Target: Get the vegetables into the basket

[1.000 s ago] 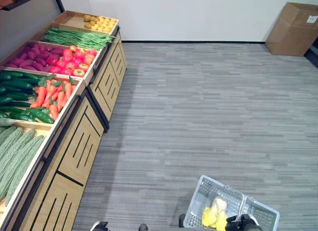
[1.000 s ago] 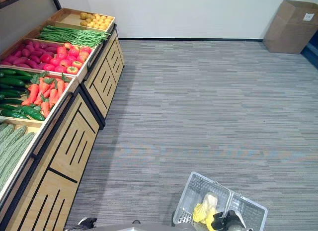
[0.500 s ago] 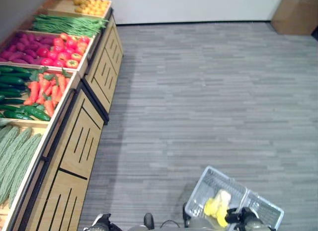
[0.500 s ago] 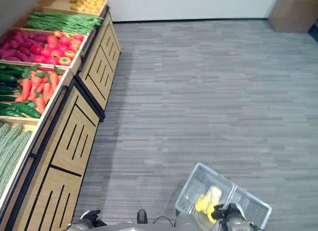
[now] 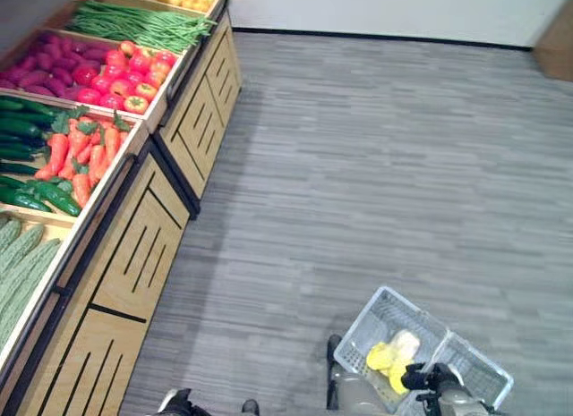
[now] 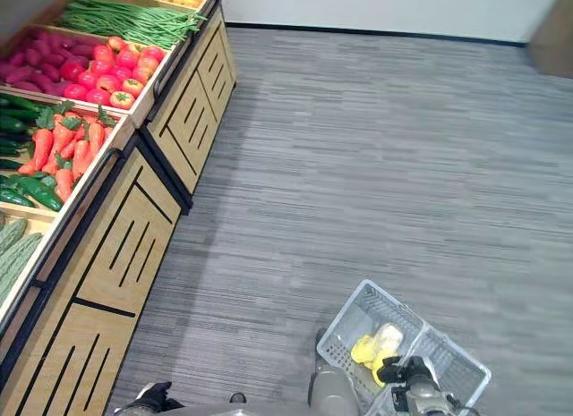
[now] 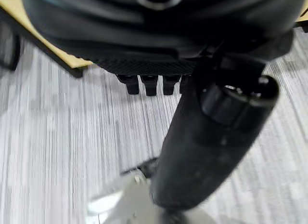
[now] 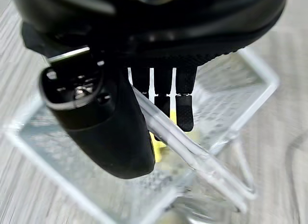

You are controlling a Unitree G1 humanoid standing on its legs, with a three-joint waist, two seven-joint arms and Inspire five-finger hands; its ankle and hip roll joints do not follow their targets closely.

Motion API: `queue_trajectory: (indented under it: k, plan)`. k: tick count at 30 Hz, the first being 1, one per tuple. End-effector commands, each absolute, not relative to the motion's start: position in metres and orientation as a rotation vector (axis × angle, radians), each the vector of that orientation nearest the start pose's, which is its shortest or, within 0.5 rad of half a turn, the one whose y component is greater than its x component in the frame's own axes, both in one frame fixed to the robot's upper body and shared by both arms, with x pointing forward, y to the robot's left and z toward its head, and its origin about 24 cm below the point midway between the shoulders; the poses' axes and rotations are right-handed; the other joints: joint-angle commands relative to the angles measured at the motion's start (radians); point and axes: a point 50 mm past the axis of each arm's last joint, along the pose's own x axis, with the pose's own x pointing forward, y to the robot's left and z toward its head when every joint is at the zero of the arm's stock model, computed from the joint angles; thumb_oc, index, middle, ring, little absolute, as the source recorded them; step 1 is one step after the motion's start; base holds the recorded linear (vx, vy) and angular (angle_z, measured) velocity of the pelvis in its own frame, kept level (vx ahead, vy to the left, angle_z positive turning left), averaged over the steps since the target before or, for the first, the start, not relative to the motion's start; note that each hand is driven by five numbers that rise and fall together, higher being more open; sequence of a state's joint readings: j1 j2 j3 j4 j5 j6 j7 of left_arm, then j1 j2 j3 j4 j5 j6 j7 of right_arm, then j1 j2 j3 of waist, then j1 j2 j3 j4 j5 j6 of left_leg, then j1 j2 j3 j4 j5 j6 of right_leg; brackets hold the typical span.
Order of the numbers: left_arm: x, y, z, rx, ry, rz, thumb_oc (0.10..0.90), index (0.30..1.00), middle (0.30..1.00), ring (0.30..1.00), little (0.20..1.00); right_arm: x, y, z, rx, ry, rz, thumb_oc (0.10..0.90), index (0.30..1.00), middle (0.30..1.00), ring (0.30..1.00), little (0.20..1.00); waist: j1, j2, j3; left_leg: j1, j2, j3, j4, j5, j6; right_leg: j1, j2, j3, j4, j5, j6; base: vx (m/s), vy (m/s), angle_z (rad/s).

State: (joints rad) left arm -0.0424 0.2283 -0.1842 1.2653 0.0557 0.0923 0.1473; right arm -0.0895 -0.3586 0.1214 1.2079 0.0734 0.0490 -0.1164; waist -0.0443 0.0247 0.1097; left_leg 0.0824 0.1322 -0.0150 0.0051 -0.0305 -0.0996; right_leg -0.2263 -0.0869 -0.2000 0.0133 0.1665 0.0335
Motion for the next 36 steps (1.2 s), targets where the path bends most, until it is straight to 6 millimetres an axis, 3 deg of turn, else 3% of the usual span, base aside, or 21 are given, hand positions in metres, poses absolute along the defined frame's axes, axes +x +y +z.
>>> queue_trajectory:
  k: [1, 6, 8, 9, 11, 13, 15, 17, 18, 19, 21, 24, 29, 34, 36]
  plan:
    - [0.107, 0.249, -0.155, 0.475, 1.251, 0.144, 0.9, 1.0, 1.0, 1.0, 1.0, 0.091, -0.292, -0.144, -0.466, 1.261, -0.24, 0.4, 0.3, 0.3, 0.3, 0.3, -0.034, -0.009, 0.011, 0.035, -0.011, 0.0, -0.035, -0.013, -0.006, -0.063, -0.057, 0.061, 0.1, -0.064, 0.109, 0.12, -0.118, 0.27]
    - [0.101, 0.246, -0.157, 0.455, 1.269, 0.153, 0.9, 1.0, 1.0, 1.0, 1.0, 0.091, -0.29, -0.144, -0.476, 1.265, -0.218, 0.4, 0.3, 0.3, 0.3, 0.3, -0.031, 0.009, 0.004, 0.024, 0.007, -0.011, 0.018, 0.045, -0.022, -0.049, -0.022, 0.061, 0.104, -0.094, 0.083, 0.12, -0.127, 0.04]
    - [0.102, 0.246, -0.157, 0.453, 1.265, 0.153, 0.9, 1.0, 1.0, 1.0, 1.0, 0.091, -0.288, -0.145, -0.476, 1.265, -0.206, 0.4, 0.3, 0.3, 0.3, 0.3, -0.023, 0.007, 0.018, -0.029, 0.002, -0.021, 0.129, 0.12, -0.039, -0.011, 0.001, 0.063, 0.083, -0.114, 0.054, 0.09, -0.199, 0.06]
    - [0.107, 0.246, -0.156, 0.459, 1.255, 0.147, 0.9, 1.0, 1.0, 1.0, 1.0, 0.091, -0.288, -0.145, -0.489, 1.262, -0.197, 0.4, 0.3, 0.3, 0.3, 0.3, -0.009, -0.02, 0.046, -0.115, -0.017, -0.028, 0.277, 0.179, -0.041, 0.034, 0.0, 0.062, 0.061, -0.122, 0.031, 0.12, -0.292, 0.15]
    - [0.107, 0.247, -0.155, 0.468, 1.256, 0.147, 0.9, 1.0, 1.0, 1.0, 1.0, 0.091, -0.289, -0.145, -0.506, 1.27, -0.182, 0.4, 0.3, 0.3, 0.3, 0.3, 0.005, -0.051, 0.072, -0.175, -0.043, -0.026, 0.362, 0.159, -0.025, 0.077, -0.004, 0.06, 0.038, -0.133, 0.019, 0.13, -0.212, 0.25]
    - [0.107, 0.247, -0.155, 0.462, 1.256, 0.153, 0.9, 1.0, 1.0, 1.0, 1.0, 0.09, -0.291, -0.144, -0.507, 1.277, -0.191, 0.4, 0.3, 0.3, 0.3, 0.3, 0.023, -0.061, 0.081, -0.246, -0.052, 0.004, 0.296, 0.122, -0.012, 0.114, -0.013, 0.067, 0.015, -0.141, 0.035, 0.21, -0.022, 0.02]
    - [0.106, 0.245, -0.156, 0.448, 1.257, 0.159, 0.9, 1.0, 1.0, 1.0, 1.0, 0.09, -0.292, -0.144, -0.502, 1.277, -0.205, 0.4, 0.3, 0.3, 0.3, 0.3, 0.041, -0.064, 0.074, -0.277, -0.038, 0.022, 0.153, 0.087, -0.004, 0.145, -0.019, 0.079, -0.008, -0.154, 0.058, 0.28, 0.09, -0.02]
    - [0.108, 0.242, -0.156, 0.5, 1.248, 0.11, 0.9, 1.0, 1.0, 1.0, 1.0, 0.091, -0.293, -0.143, -0.517, 1.273, -0.208, 0.4, 0.3, 0.3, 0.3, 0.3, 0.062, -0.044, 0.066, -0.345, 0.005, 0.032, 0.008, 0.188, -0.022, 0.176, -0.017, 0.084, -0.029, -0.169, 0.076, 0.33, 0.203, -0.19]
    - [0.111, 0.237, -0.156, 0.545, 1.232, 0.071, 0.9, 1.0, 1.0, 1.0, 1.0, 0.088, -0.298, -0.142, -0.492, 1.273, -0.264, 0.4, 0.3, 0.3, 0.3, 0.3, 0.081, -0.045, 0.062, -0.388, 0.034, 0.059, -0.059, 0.242, -0.042, 0.223, -0.042, 0.095, -0.041, -0.192, 0.093, 0.39, 0.276, -0.45]
    - [0.109, 0.239, -0.156, 0.55, 1.239, 0.073, 0.9, 1.0, 1.0, 1.0, 1.0, 0.086, -0.299, -0.142, -0.474, 1.28, -0.281, 0.4, 0.3, 0.3, 0.3, 0.3, 0.085, -0.04, 0.056, -0.386, 0.035, 0.066, -0.037, 0.252, -0.041, 0.241, -0.046, 0.102, -0.036, -0.202, 0.099, 0.47, 0.366, -0.46]
    - [0.106, 0.242, -0.156, 0.517, 1.241, 0.098, 0.9, 1.0, 1.0, 1.0, 1.0, 0.085, -0.293, -0.145, -0.455, 1.292, -0.268, 0.4, 0.3, 0.3, 0.3, 0.3, 0.101, -0.052, 0.035, -0.363, -0.002, 0.058, 0.028, 0.183, -0.008, 0.27, -0.09, 0.132, 0.011, -0.225, 0.121, 0.36, 0.34, -0.57]
    - [0.11, 0.249, -0.153, 0.528, 1.216, 0.111, 0.9, 1.0, 1.0, 1.0, 1.0, 0.095, -0.285, -0.146, -0.41, 1.252, -0.272, 0.4, 0.3, 0.3, 0.3, 0.3, 0.102, -0.077, 0.024, -0.347, -0.039, 0.092, 0.07, 0.129, 0.021, 0.247, -0.134, 0.153, 0.035, -0.194, 0.148, 0.15, 0.214, -0.78]
    - [0.116, 0.259, -0.148, 0.516, 1.201, 0.145, 0.9, 1.0, 1.0, 1.0, 1.0, 0.107, -0.276, -0.146, -0.442, 1.232, -0.207, 0.4, 0.3, 0.3, 0.3, 0.3, 0.122, -0.108, 0.011, -0.309, -0.078, 0.149, 0.049, 0.085, 0.055, 0.199, -0.177, 0.117, 0.06, -0.089, 0.179, 0.1, 0.173, -0.61]
    - [0.117, 0.262, -0.147, 0.503, 1.2, 0.158, 0.9, 1.0, 1.0, 1.0, 1.0, 0.102, -0.276, -0.148, -0.434, 1.256, -0.212, 0.4, 0.3, 0.3, 0.3, 0.3, 0.119, -0.125, 0.007, -0.273, -0.126, 0.147, 0.031, 0.057, 0.084, 0.192, -0.199, 0.118, 0.099, -0.016, 0.199, 0.09, 0.13, 0.04]
    - [0.117, 0.264, -0.147, 0.512, 1.208, 0.152, 0.9, 1.0, 1.0, 1.0, 1.0, 0.1, -0.278, -0.148, -0.428, 1.265, -0.22, 0.4, 0.3, 0.3, 0.3, 0.3, 0.108, -0.119, 0.02, -0.245, -0.156, 0.13, 0.021, 0.036, 0.114, 0.157, -0.201, 0.153, 0.204, 0.036, 0.19, 0.14, 0.273, 0.04]
